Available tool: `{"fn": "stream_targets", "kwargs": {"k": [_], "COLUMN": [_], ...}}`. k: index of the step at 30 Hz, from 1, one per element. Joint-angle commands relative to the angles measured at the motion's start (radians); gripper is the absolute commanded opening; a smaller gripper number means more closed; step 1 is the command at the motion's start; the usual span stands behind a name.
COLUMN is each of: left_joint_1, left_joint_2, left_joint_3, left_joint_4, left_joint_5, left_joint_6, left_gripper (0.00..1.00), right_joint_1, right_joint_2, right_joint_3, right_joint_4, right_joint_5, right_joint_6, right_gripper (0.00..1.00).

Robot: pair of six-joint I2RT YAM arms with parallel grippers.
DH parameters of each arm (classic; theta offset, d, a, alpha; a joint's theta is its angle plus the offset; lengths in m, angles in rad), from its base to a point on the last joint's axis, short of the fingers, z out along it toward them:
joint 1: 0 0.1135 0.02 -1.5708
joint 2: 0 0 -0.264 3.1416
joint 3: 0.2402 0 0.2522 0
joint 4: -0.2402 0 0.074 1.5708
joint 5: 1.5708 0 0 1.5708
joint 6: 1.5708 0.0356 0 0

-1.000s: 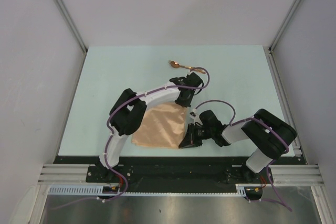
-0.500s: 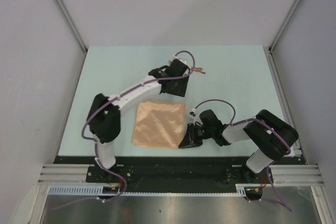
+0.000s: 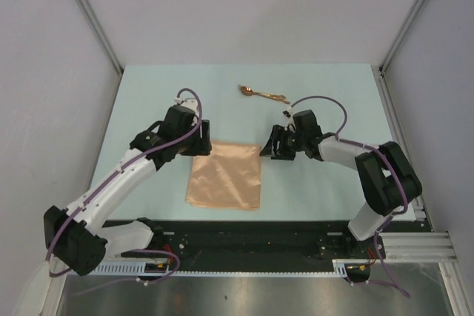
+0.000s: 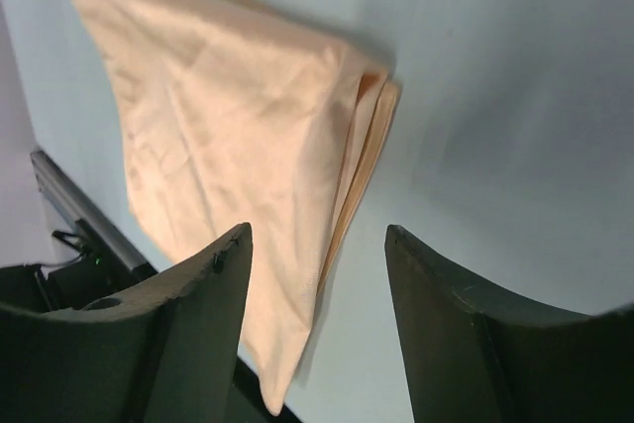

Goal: Fold the napkin into a case and place the utensils inside
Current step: Move the lower triangle-folded napkin to the center of the board.

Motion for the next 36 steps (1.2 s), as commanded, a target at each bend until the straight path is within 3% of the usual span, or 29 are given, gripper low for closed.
{"fn": "stream_targets", "kwargs": {"k": [1,9,15,21,23,24,27,36], "left_joint_1": [0.06,0.169,0.219,0.252,0.264,0.269,0.278,0.285], "left_joint_2": [-0.12,-0.178,-0.172,-0.166,-0.171,-0.169,-0.166,-0.143], "left_joint_3": [-0.051,-0.091,-0.099,-0.102,-0.113,-0.122,-0.151,-0.28], "left_joint_4": [0.002,0.02,0.049,0.052,0.055,0.057,0.07,0.198], "left_joint_5": [0.034,0.167,0.26,0.306,0.314,0.315,0.346,0.502], "left_joint_6": [0.005,0.059,0.074,0.091,0.094,0.096,0.084,-0.039], "left_gripper": [0.7,0.7,0.7,0.7,0.7,0.7,0.7,0.69], "right_joint_1": [-0.001,0.084,0.171,0.194,0.191,0.187,0.161,-0.019], "right_joint_2": [0.122,0.231,0.28,0.302,0.291,0.283,0.276,0.299], "right_joint_3": [0.134,0.232,0.304,0.317,0.31,0.309,0.32,0.385], "right_joint_4": [-0.113,-0.135,-0.277,-0.317,-0.314,-0.314,-0.317,-0.297], "right_joint_5": [0.091,0.191,0.442,0.559,0.587,0.591,0.6,0.469], "right_joint_6": [-0.058,-0.007,0.043,0.068,0.065,0.042,-0.016,-0.367], "right_gripper": [0.62,0.61,0.54,0.39,0.26,0.16,0.01,0.0]}}
